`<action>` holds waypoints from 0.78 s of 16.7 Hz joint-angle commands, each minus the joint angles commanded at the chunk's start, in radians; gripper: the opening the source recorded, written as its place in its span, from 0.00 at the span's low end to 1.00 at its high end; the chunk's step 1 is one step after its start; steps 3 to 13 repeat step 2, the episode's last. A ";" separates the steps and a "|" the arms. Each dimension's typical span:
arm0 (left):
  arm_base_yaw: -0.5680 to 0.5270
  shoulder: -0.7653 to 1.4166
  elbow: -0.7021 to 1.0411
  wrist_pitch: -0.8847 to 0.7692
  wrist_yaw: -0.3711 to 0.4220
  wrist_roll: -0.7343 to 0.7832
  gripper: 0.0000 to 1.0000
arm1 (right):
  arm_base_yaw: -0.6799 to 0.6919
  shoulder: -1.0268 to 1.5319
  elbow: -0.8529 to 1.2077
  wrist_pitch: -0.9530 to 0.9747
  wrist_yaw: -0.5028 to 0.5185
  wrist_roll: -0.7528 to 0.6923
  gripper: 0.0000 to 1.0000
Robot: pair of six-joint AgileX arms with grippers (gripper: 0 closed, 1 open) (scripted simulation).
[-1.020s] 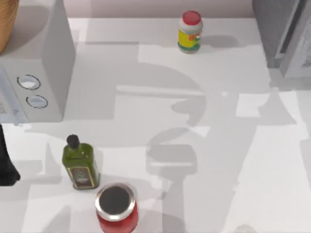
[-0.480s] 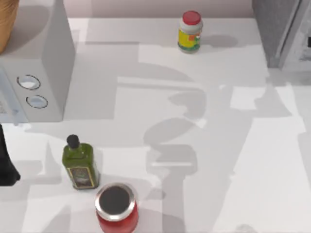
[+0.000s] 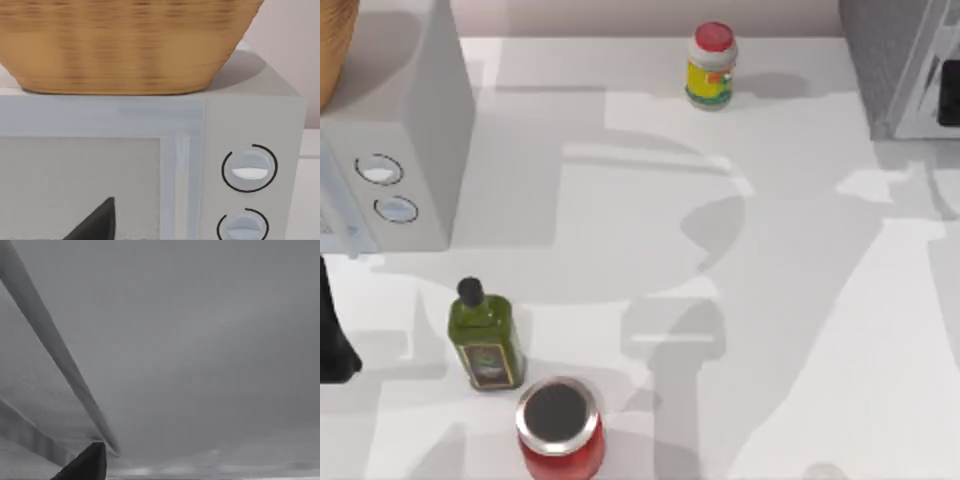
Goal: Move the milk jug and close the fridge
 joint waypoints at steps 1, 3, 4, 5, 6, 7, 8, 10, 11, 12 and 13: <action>0.000 0.000 0.000 0.000 0.000 0.000 1.00 | 0.000 0.010 0.011 -0.003 0.000 0.000 1.00; 0.000 0.000 0.000 0.000 0.000 0.000 1.00 | 0.000 0.012 0.012 -0.004 0.000 0.000 1.00; 0.000 0.000 0.000 0.000 0.000 0.000 1.00 | 0.000 0.012 0.012 -0.004 0.000 0.000 1.00; 0.000 0.000 0.000 0.000 0.000 0.000 1.00 | 0.000 0.012 0.012 -0.004 0.000 0.000 1.00; 0.000 0.000 0.000 0.000 0.000 0.000 1.00 | 0.000 0.012 0.012 -0.004 0.000 0.000 1.00; 0.000 0.000 0.000 0.000 0.000 0.000 1.00 | 0.000 0.012 0.012 -0.004 0.000 0.000 1.00; 0.000 0.000 0.000 0.000 0.000 0.000 1.00 | 0.000 0.012 0.012 -0.004 0.000 0.000 1.00; 0.000 0.000 0.000 0.000 0.000 0.000 1.00 | 0.000 0.012 0.012 -0.004 0.000 0.000 1.00; 0.000 0.000 0.000 0.000 0.000 0.000 1.00 | 0.000 0.012 0.012 -0.004 0.000 0.000 1.00; 0.000 0.000 0.000 0.000 0.000 0.000 1.00 | 0.000 0.012 0.012 -0.004 0.000 0.000 1.00; 0.000 0.000 0.000 0.000 0.000 0.000 1.00 | 0.000 0.012 0.012 -0.004 0.000 0.000 1.00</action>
